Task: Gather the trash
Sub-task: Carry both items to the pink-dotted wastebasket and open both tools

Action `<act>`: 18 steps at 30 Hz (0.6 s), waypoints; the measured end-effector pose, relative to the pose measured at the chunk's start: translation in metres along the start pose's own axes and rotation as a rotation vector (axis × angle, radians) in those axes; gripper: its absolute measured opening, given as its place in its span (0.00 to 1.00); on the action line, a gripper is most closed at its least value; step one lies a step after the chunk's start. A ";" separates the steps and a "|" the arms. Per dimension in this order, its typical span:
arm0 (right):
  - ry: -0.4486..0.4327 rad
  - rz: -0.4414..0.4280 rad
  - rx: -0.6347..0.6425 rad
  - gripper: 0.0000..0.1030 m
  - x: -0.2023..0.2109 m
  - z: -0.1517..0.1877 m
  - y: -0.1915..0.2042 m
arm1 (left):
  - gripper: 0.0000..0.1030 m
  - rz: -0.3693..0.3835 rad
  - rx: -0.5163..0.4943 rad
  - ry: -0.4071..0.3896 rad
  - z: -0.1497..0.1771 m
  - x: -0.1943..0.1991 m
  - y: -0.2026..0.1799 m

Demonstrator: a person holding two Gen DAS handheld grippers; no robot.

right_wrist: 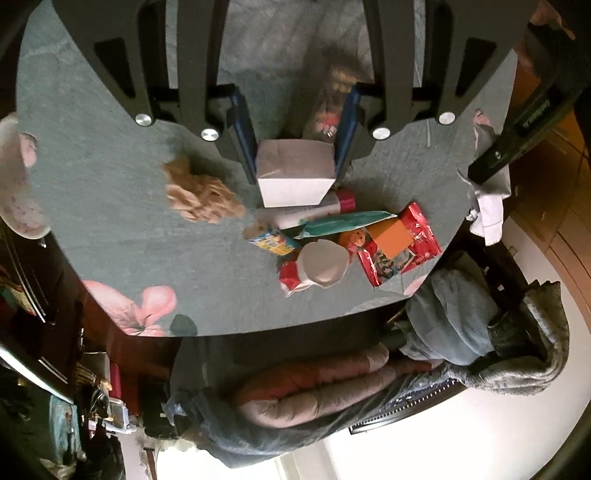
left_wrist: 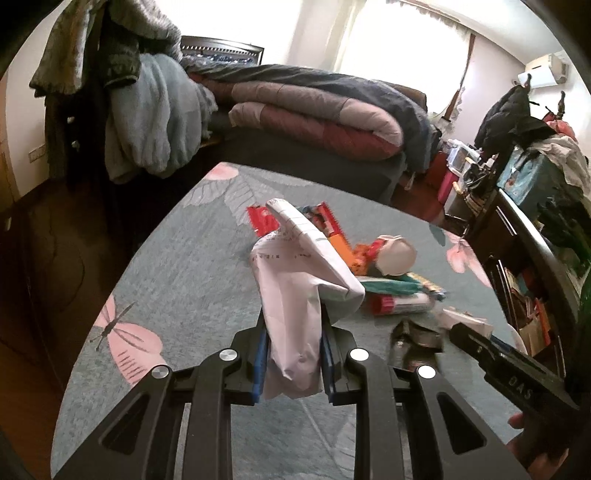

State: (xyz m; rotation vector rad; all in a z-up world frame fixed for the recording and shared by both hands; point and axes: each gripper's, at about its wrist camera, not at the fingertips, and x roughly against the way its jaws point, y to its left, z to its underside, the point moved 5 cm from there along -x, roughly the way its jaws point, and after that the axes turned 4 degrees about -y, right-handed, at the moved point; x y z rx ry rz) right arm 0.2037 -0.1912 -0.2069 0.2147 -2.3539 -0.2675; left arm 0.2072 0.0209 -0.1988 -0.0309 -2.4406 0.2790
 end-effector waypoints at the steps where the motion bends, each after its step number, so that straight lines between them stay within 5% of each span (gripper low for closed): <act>1: -0.009 0.002 -0.007 0.39 0.008 0.001 -0.006 | 0.23 0.008 -0.007 -0.004 -0.001 0.003 -0.005; 18: -0.205 0.240 -0.147 0.39 0.125 0.019 -0.149 | 0.24 0.284 -0.212 -0.002 0.008 0.020 -0.171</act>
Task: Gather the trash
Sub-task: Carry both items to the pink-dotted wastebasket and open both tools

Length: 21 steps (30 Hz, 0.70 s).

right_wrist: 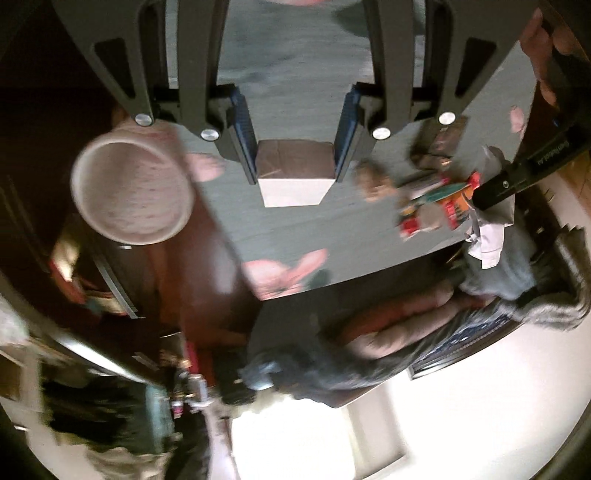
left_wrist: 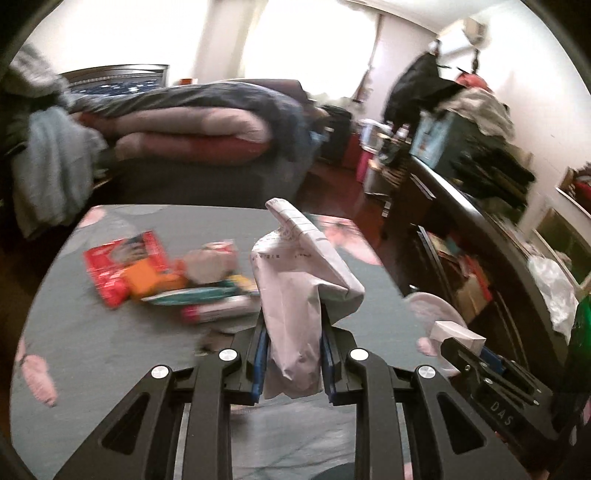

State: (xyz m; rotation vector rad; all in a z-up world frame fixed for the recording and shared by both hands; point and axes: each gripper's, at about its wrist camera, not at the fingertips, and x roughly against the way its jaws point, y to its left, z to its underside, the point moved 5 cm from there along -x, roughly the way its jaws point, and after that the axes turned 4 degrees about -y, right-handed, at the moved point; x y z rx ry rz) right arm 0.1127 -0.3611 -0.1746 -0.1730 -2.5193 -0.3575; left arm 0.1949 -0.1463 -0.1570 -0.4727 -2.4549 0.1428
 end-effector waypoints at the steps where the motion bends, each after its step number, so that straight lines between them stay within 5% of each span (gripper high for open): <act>1: -0.004 0.012 -0.009 0.39 0.001 0.000 -0.009 | 0.24 0.011 -0.008 0.005 0.000 -0.003 -0.007; 14: -0.028 0.192 -0.157 0.39 0.000 0.003 -0.134 | 0.24 0.214 -0.205 0.141 0.005 -0.081 -0.152; 21: 0.008 0.224 -0.240 0.39 -0.034 0.009 -0.193 | 0.24 0.279 -0.279 0.252 0.019 -0.146 -0.216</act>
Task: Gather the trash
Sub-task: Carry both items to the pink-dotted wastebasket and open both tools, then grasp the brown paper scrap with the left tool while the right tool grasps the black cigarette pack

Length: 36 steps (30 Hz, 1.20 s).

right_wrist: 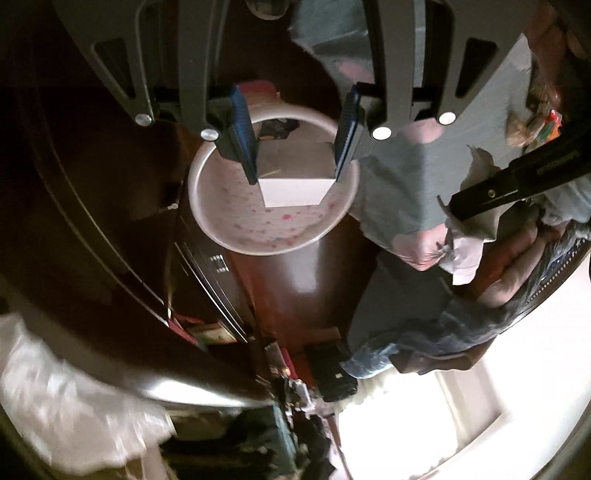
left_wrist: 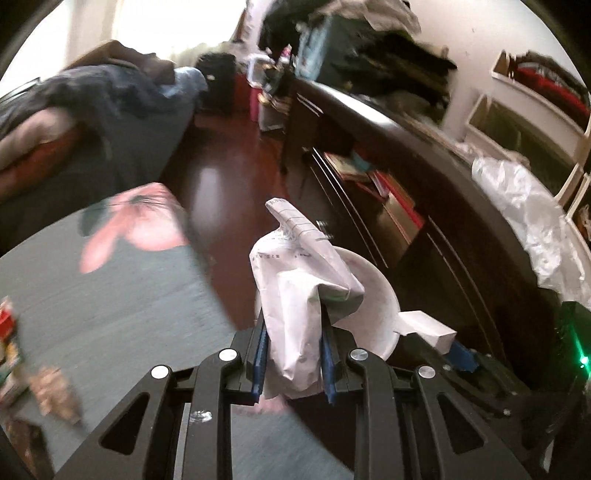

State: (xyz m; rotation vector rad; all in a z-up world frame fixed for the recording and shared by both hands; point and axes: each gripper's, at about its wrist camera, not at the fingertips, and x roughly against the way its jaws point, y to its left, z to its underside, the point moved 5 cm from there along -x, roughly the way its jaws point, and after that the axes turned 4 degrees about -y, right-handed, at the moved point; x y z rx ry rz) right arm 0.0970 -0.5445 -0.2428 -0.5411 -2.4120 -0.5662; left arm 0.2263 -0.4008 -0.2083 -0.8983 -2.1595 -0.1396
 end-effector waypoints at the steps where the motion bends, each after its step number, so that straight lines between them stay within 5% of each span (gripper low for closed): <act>1: 0.006 0.005 -0.005 0.39 -0.009 -0.001 -0.005 | 0.24 0.013 -0.002 0.014 -0.003 -0.010 -0.005; 10: 0.057 0.003 -0.031 0.43 -0.075 -0.002 -0.026 | 0.28 0.095 0.046 0.182 -0.009 -0.094 -0.022; 15: 0.050 0.010 -0.051 0.53 -0.085 0.001 -0.036 | 0.53 0.101 0.082 0.174 -0.013 -0.102 -0.019; 17: 0.051 0.015 -0.055 0.54 -0.085 0.001 -0.039 | 0.77 0.086 0.080 0.150 -0.016 -0.100 -0.019; 23: 0.034 0.037 -0.025 0.57 -0.066 -0.002 -0.029 | 0.83 0.058 0.072 0.085 -0.021 -0.073 -0.011; 30: -0.032 0.001 0.059 0.75 -0.010 -0.004 0.020 | 0.90 -0.143 0.048 -0.041 -0.004 0.010 0.032; 36: -0.055 -0.092 0.137 0.81 0.032 0.005 0.078 | 0.93 -0.352 0.134 -0.057 0.027 0.064 0.099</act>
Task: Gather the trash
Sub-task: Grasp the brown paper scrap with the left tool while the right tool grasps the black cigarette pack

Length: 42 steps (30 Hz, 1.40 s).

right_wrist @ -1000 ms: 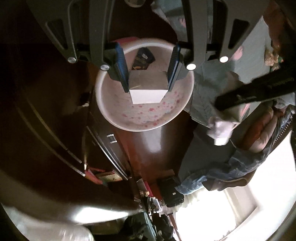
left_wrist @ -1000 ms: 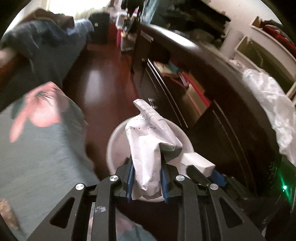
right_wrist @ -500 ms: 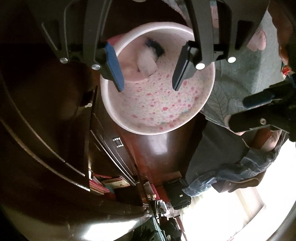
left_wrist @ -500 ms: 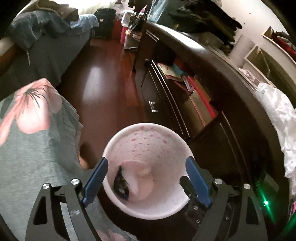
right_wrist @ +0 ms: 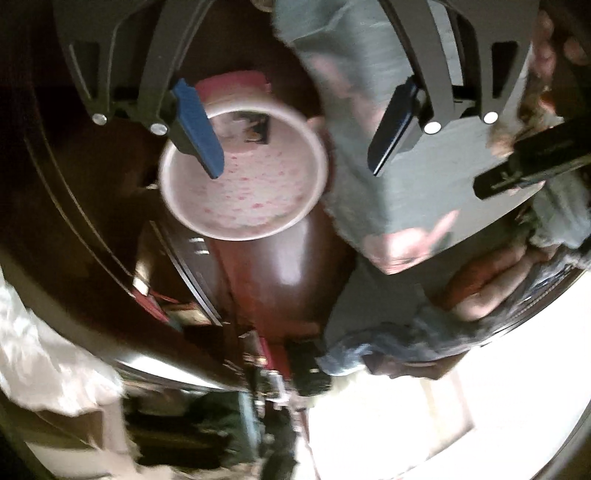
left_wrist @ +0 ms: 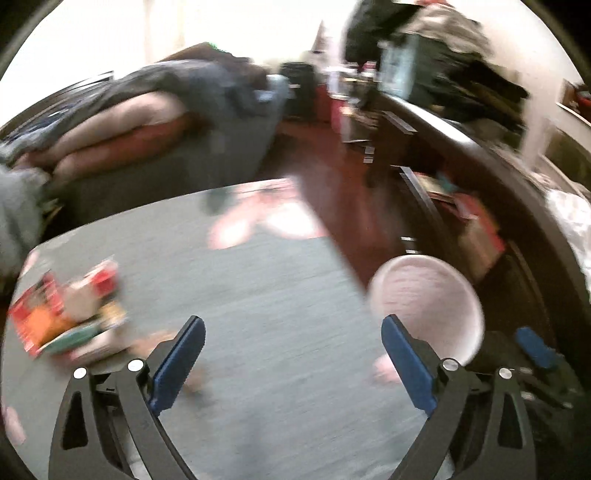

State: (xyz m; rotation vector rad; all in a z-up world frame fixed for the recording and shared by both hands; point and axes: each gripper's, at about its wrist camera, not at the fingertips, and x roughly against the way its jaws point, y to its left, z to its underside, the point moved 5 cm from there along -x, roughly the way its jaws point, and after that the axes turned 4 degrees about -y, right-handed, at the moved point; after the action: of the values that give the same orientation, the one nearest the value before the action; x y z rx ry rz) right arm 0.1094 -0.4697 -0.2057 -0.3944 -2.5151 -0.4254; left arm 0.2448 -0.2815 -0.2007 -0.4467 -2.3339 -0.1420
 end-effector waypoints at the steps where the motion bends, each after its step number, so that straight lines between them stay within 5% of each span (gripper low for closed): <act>1: -0.002 -0.017 0.015 0.81 0.005 0.000 0.011 | 0.93 -0.019 0.018 0.005 0.003 0.001 0.011; 7: -0.011 -0.082 0.083 0.81 0.025 0.001 0.057 | 0.92 -0.070 0.128 0.057 0.025 -0.013 0.060; 15: -0.014 -0.122 0.127 0.81 0.040 0.002 0.087 | 0.68 -0.074 0.160 0.122 0.038 -0.048 0.068; 16: -0.013 -0.126 0.132 0.81 0.041 0.002 0.090 | 0.64 -0.079 0.155 0.106 0.037 -0.048 0.069; 18: -0.009 -0.132 0.140 0.81 0.040 0.002 0.096 | 0.29 -0.105 0.127 0.098 0.036 -0.048 0.070; 19: -0.008 -0.134 0.145 0.81 0.039 0.002 0.100 | 0.21 -0.097 0.123 0.096 0.035 -0.047 0.070; 26: 0.038 -0.150 0.174 0.81 0.028 0.010 0.131 | 0.20 -0.046 0.178 -0.002 0.025 0.002 0.102; 31: 0.113 -0.219 0.233 0.81 0.013 0.032 0.182 | 0.20 -0.164 0.217 -0.097 0.029 0.054 0.161; 42: 0.322 -0.334 0.342 0.89 -0.024 0.104 0.299 | 0.20 -0.304 0.388 -0.112 0.073 0.102 0.278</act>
State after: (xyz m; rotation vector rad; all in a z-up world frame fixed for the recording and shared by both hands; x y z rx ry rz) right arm 0.1881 -0.1638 -0.2375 0.2146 -2.2757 -0.1581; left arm 0.2285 0.0226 -0.1896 0.0952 -2.4502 0.1952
